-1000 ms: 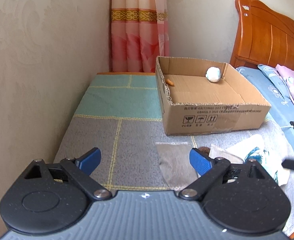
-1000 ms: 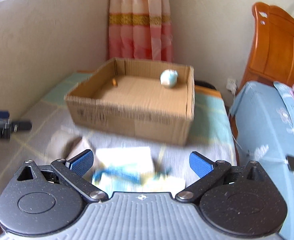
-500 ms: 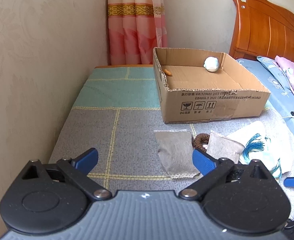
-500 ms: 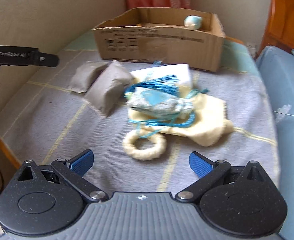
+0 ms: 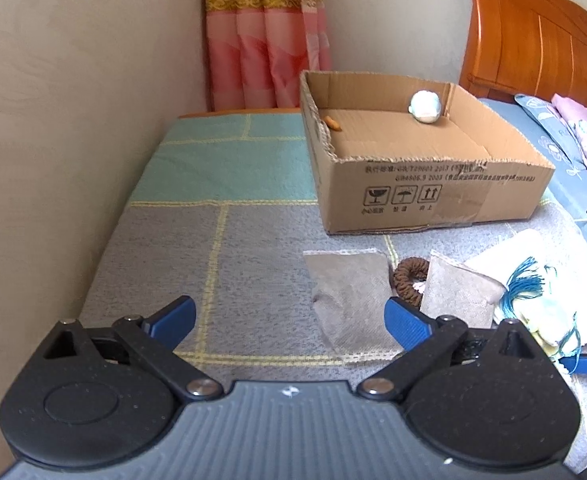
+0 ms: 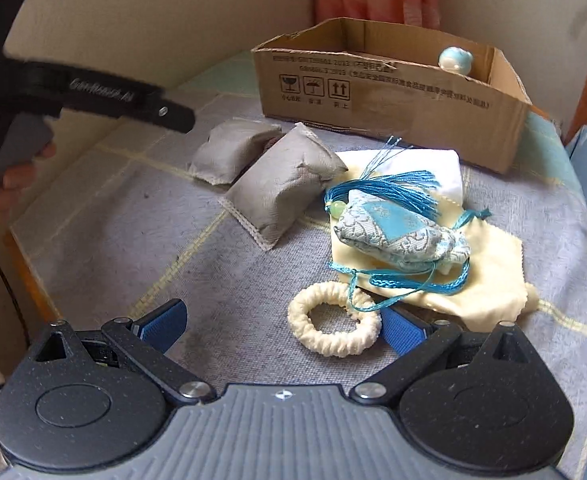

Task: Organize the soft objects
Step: 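Move the left tool to the grey sachet and the right tool to the cream ring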

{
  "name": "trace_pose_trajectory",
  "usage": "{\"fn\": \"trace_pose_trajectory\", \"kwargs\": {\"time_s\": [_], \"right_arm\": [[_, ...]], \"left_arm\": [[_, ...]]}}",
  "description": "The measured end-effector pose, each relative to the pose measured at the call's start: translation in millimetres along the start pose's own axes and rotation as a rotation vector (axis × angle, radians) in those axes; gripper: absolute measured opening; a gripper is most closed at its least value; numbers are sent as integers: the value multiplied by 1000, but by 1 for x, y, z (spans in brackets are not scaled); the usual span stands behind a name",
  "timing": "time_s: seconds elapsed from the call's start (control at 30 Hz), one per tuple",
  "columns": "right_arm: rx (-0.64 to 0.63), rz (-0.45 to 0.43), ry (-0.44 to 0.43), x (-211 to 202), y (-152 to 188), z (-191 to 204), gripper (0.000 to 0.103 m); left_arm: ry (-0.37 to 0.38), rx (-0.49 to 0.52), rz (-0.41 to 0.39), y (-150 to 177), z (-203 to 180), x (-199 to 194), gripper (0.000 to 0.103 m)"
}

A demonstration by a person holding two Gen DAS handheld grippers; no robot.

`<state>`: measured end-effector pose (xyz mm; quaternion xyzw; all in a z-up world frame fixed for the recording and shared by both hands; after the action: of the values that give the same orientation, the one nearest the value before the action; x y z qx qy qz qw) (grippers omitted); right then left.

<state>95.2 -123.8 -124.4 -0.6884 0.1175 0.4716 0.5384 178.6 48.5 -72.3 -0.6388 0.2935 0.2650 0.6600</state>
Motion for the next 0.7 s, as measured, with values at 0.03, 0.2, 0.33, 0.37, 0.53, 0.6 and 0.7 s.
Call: {"fn": "trace_pose_trajectory", "kwargs": {"time_s": [0.03, 0.2, 0.33, 0.37, 0.53, 0.6, 0.7], "right_arm": [[-24, 2, 19, 1, 1, 2, 103], [-43, -2, 15, 2, 1, 0, 103], [-49, 0, 13, 2, 1, 0, 103], [-49, 1, 12, 2, 1, 0, 103], [-50, -2, 12, 2, 0, -1, 103], [-49, -4, 12, 3, -1, -2, 103], [-50, -9, 12, 4, -1, -3, 103]], "left_arm": [[6, 5, 6, 0, -2, 4, 100], [37, 24, 51, 2, -14, 29, 100], [47, -1, 78, 5, -17, 45, 100], [52, -13, 88, 6, -16, 48, 101], [55, -23, 87, 8, -8, 48, 103], [60, -23, 82, 9, -6, 49, 103], [56, -1, 65, 12, -9, 49, 103]]}}
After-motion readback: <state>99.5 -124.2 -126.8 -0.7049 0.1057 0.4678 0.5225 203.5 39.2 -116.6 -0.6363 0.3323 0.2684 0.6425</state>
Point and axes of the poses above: each gripper's, at about its wrist camera, not at the fingertips, and x roughly the way its jaws point, z to its left, y to its underside, the point moved 5 cm from there along x, roughly the way its jaws point, and after that the axes turned 1 degree about -y, right-handed, at the moved point
